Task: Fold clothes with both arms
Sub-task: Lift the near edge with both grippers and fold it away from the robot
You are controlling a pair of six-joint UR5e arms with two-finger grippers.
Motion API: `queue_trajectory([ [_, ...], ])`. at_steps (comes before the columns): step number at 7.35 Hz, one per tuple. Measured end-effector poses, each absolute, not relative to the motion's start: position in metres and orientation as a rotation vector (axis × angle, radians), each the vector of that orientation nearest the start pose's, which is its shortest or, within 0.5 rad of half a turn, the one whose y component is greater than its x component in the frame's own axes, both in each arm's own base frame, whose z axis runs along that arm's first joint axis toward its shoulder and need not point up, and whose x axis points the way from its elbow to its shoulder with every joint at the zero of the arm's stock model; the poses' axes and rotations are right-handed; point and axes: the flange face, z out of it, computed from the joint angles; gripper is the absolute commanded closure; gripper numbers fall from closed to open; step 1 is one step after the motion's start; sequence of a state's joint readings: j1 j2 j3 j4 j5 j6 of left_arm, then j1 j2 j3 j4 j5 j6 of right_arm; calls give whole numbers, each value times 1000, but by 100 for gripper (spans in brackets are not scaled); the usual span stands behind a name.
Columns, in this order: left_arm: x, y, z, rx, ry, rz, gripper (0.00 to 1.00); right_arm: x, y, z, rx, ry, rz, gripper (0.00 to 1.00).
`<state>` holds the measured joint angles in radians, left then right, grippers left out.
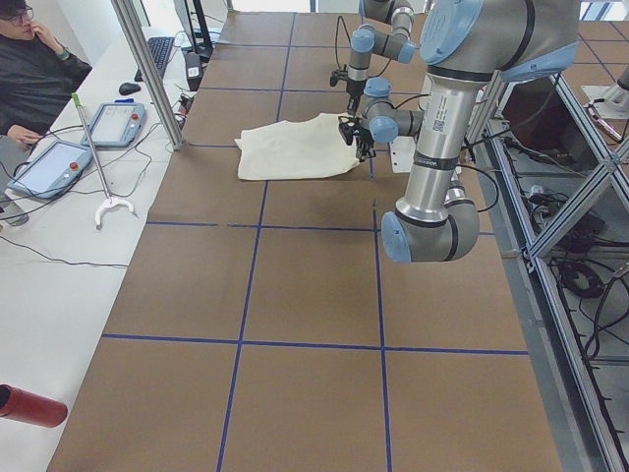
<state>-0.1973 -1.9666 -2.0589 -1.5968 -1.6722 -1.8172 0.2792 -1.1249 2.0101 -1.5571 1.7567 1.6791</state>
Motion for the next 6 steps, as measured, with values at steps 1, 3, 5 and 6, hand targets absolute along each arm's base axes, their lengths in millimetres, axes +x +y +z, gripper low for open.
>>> queue_trajectory([
  [1, 508, -206, 218, -130, 935, -330, 100, -505, -251, 216, -121, -956, 240, 100],
  [3, 474, -179, 186, -153, 971, -285, 100, -497, -232, 203, -142, -1012, 195, 100],
  [5, 455, -182, 170, -154, 1002, -284, 100, -499, -244, 202, -123, -1073, 200, 100],
  [6, 446, -201, 168, -134, 1012, -316, 100, -495, -265, 205, -100, -1090, 232, 100],
])
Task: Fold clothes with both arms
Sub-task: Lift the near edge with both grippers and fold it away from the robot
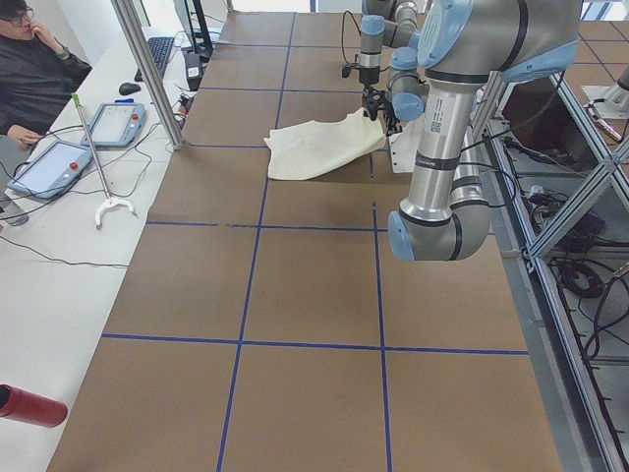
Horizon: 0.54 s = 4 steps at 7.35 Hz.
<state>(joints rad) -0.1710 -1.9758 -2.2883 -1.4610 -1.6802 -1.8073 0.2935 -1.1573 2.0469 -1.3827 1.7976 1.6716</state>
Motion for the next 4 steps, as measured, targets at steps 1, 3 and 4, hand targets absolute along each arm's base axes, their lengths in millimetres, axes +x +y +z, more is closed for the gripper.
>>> queue_trajectory([
  [1, 438, -229, 168, -96, 1015, -355, 100, -489, -294, 211, -77, -1088, 272, 100],
  [3, 440, -305, 179, -28, 997, -430, 100, -485, -367, 224, -51, -1059, 355, 100],
  [4, 448, -357, 190, -5, 987, -465, 100, -491, -409, 229, -45, -1037, 394, 100],
])
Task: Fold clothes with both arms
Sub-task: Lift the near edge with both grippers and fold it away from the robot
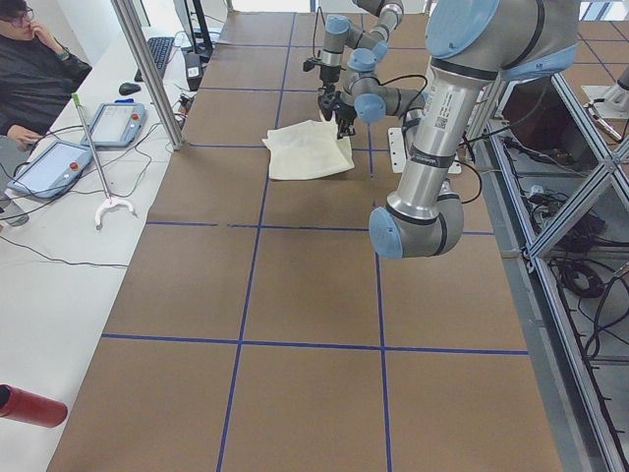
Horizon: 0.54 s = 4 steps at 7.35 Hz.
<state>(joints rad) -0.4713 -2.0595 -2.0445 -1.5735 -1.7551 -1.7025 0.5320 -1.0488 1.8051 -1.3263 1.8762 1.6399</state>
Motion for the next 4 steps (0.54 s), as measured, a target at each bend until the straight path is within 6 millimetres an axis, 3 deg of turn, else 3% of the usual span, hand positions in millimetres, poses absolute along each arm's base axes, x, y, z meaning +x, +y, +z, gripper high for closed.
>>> queue_trajectory([
  [2, 452, -448, 212, 46, 973, -516, 100, -521, -489, 226, -28, -974, 452, 100],
  [4, 461, -506, 229, 79, 970, -541, 100, -550, -547, 216, -21, -915, 485, 100],
])
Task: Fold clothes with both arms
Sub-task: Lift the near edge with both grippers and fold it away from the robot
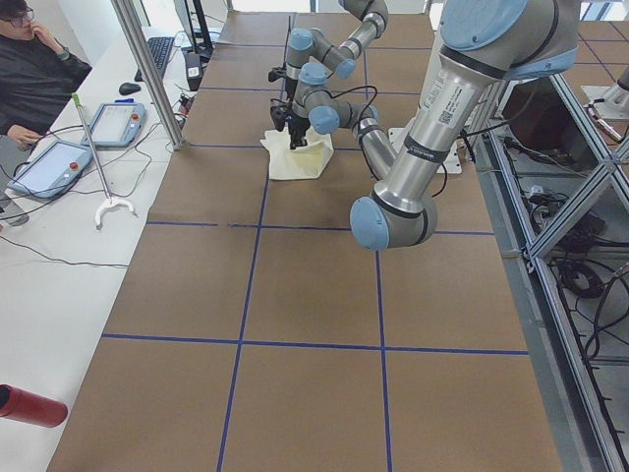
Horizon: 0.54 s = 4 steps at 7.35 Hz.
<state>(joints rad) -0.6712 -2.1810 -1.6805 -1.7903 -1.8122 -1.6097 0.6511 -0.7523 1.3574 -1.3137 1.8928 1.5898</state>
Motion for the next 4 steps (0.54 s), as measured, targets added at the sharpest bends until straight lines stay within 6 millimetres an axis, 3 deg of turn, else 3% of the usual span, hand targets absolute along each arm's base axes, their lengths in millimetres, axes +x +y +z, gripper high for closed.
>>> queue_trajectory([
  [1, 464, -519, 235, 87, 969, -547, 27, -558, -565, 217, -18, -901, 493, 2],
  [2, 465, -526, 238, 96, 967, -544, 0, -564, -578, 226, -8, -904, 491, 0],
  [3, 464, -530, 241, 116, 964, -522, 0, -565, -589, 234, 7, -910, 475, 0],
  [4, 458, -537, 243, 148, 972, -491, 0, -552, -604, 236, 13, -922, 453, 0],
])
